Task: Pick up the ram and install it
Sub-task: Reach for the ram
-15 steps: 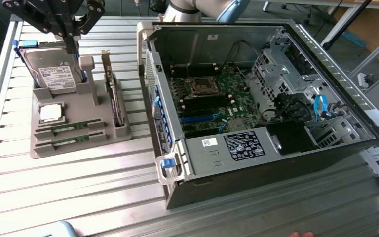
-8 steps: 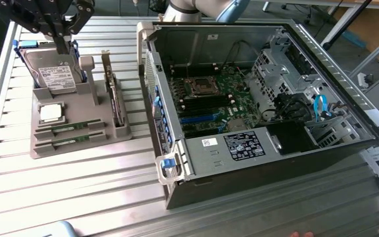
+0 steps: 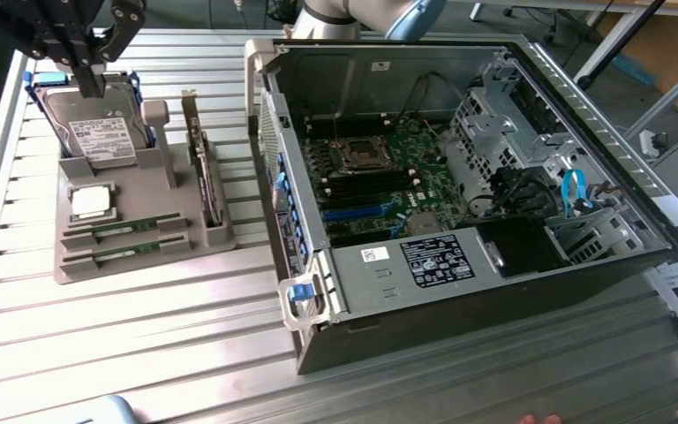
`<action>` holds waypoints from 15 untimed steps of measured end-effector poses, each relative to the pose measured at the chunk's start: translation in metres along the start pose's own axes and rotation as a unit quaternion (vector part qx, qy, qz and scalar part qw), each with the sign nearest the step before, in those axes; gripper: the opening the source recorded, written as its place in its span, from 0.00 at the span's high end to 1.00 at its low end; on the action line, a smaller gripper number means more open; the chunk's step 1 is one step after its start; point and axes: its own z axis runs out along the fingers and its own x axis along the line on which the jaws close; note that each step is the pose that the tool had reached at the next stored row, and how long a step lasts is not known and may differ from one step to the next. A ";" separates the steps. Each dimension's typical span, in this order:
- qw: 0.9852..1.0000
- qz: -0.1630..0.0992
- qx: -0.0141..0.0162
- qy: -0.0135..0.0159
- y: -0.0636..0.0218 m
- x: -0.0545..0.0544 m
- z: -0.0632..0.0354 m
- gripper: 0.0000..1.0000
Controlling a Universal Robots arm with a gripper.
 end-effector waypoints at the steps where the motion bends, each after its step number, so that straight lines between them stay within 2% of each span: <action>1: 1.000 0.000 0.000 0.000 -0.0001 0.002 -0.0001 0.89; 5: 1.000 0.000 0.000 0.000 -0.0006 0.008 -0.0002 0.89; 15: 1.000 0.000 0.000 0.000 -0.0010 0.009 -0.0002 0.89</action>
